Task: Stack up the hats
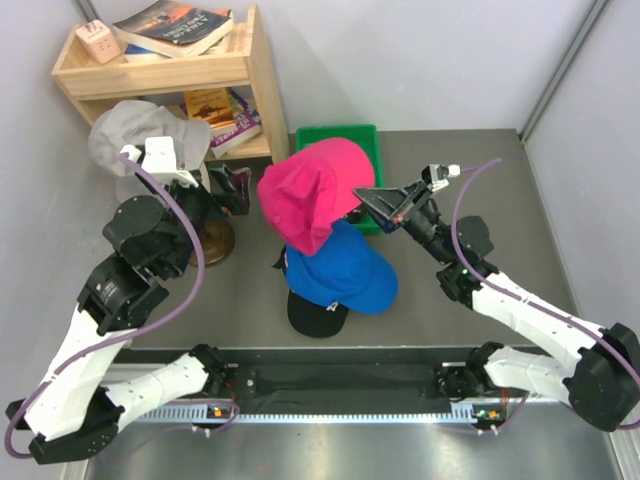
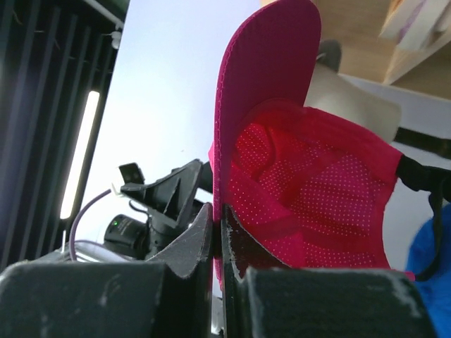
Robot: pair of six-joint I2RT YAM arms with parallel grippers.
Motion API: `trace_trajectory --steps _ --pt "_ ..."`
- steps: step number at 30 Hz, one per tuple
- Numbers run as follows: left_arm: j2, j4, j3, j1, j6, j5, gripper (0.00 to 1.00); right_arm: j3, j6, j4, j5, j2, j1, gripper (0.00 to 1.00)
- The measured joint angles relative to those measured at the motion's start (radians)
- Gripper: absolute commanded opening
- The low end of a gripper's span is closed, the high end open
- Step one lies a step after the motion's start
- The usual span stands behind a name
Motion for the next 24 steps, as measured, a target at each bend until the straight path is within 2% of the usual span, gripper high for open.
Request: trace_trajectory --steps 4,10,15,20,24 --pt "-0.003 0.014 -0.003 0.000 -0.003 0.001 0.99 0.038 -0.010 0.020 0.047 0.024 0.082 0.00" --pt "-0.010 0.018 -0.003 0.000 -0.012 0.005 0.99 0.062 0.006 0.064 0.077 0.035 0.138 0.00" --pt "-0.020 0.023 -0.023 0.000 -0.023 0.008 0.99 -0.101 0.117 0.135 0.122 0.016 0.144 0.00" --pt "-0.021 0.024 -0.042 0.000 -0.035 0.008 0.99 -0.233 0.179 0.070 0.150 0.000 0.152 0.00" --pt "-0.019 0.026 -0.061 0.000 -0.056 0.013 0.99 -0.296 0.202 0.039 0.175 -0.085 0.152 0.00"
